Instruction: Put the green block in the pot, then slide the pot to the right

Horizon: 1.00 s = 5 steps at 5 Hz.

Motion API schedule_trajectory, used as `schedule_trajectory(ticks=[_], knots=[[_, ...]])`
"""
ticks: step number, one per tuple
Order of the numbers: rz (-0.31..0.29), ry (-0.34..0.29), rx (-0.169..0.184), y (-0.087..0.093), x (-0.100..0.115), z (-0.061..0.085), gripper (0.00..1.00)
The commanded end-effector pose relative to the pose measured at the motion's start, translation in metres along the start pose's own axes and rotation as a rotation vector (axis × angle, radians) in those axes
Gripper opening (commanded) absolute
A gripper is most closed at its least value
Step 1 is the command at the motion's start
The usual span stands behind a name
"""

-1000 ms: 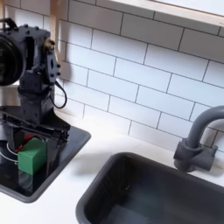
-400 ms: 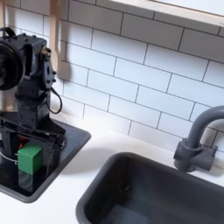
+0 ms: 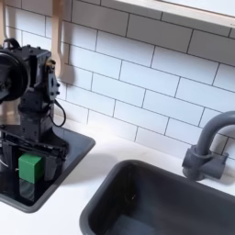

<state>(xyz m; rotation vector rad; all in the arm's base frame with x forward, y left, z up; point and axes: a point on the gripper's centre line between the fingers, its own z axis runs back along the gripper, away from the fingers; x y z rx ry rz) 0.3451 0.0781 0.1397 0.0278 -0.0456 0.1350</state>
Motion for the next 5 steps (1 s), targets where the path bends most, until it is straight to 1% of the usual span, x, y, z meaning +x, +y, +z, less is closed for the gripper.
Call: schedule_trajectory(ticks=[1,2,3,4,5], knots=[[-0.009,0.022,-0.001,0.0004,0.0023,-0.0088,1.0],[-0.02,0.022,-0.002,-0.0006,0.001,-0.0086,1.0],[-0.024,0.021,-0.008,-0.0018,-0.0018,-0.0079,0.0],[-0.037,0.018,-0.003,-0.0045,-0.002,-0.0073,0.0],[-0.038,0.006,-0.002,-0.0062,-0.0042,-0.0049,0.0]])
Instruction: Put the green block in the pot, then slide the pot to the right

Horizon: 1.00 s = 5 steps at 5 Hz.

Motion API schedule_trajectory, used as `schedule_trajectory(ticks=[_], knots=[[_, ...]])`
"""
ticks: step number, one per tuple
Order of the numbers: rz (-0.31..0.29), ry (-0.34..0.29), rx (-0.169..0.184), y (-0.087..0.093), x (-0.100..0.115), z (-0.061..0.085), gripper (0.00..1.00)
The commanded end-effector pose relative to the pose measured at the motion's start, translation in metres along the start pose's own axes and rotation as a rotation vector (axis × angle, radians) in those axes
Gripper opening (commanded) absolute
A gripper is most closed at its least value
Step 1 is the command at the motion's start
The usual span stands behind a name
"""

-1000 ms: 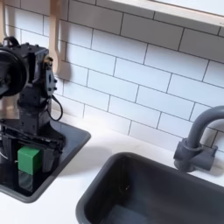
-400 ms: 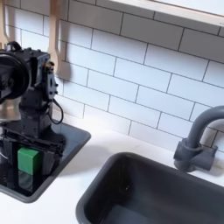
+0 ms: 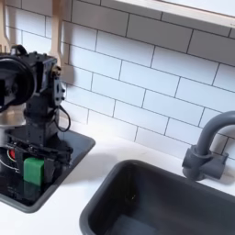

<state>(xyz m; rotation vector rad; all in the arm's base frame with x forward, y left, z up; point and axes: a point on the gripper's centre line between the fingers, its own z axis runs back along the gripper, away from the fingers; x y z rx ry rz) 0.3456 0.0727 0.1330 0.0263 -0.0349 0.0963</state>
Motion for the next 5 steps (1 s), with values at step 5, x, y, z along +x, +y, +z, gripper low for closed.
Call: schedule_trajectory(ticks=[5], knots=[[0.044,-0.137,-0.018,0.021,0.002,0.065,0.0]])
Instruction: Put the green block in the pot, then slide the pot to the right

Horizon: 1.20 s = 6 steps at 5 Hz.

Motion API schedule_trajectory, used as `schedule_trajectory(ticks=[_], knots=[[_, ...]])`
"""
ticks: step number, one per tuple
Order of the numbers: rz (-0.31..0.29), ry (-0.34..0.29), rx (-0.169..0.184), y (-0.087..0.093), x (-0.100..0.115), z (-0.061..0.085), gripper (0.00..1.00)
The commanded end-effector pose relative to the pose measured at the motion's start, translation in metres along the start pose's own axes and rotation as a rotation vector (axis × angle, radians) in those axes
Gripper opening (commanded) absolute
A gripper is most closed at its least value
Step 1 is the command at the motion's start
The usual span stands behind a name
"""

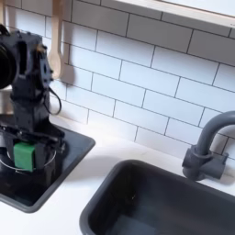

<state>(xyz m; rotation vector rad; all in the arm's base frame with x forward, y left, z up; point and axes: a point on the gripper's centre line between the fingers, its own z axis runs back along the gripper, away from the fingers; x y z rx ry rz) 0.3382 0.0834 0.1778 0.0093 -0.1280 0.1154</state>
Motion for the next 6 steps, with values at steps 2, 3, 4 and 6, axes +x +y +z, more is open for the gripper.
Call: schedule_trajectory(ticks=[2,3,4,6], knots=[[0.084,-0.143,0.042,0.037,0.031,0.048,0.0],[0.116,-0.185,0.034,0.05,0.043,0.057,0.0],[0.137,-0.182,0.036,0.059,0.05,0.047,0.0],[0.124,-0.215,0.031,0.061,0.066,0.031,0.0]])
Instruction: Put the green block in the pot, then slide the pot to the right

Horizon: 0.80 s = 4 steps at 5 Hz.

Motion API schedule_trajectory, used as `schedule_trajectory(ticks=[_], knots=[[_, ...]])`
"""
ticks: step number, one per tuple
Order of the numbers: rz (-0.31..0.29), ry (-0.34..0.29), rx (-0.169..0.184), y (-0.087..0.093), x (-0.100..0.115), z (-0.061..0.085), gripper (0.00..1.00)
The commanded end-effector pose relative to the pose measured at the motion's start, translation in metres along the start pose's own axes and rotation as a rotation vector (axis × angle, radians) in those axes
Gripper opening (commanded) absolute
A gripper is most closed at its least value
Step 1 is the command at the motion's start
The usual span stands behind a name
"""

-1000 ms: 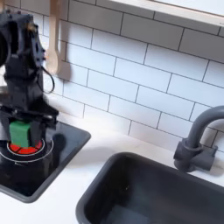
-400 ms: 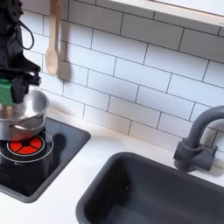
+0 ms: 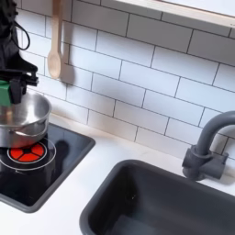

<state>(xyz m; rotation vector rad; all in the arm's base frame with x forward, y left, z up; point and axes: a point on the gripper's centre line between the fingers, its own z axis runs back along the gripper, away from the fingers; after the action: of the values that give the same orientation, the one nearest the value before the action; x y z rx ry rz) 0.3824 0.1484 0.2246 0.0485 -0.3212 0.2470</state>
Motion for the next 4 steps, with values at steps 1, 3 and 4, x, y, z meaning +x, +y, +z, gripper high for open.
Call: schedule_trajectory(ticks=[1,3,4], knots=[[-0.006,-0.023,-0.012,-0.003,0.013,-0.022,0.0],[0.024,-0.038,-0.022,-0.001,0.03,-0.034,0.0],[0.016,-0.015,-0.042,0.001,0.033,-0.04,0.0]])
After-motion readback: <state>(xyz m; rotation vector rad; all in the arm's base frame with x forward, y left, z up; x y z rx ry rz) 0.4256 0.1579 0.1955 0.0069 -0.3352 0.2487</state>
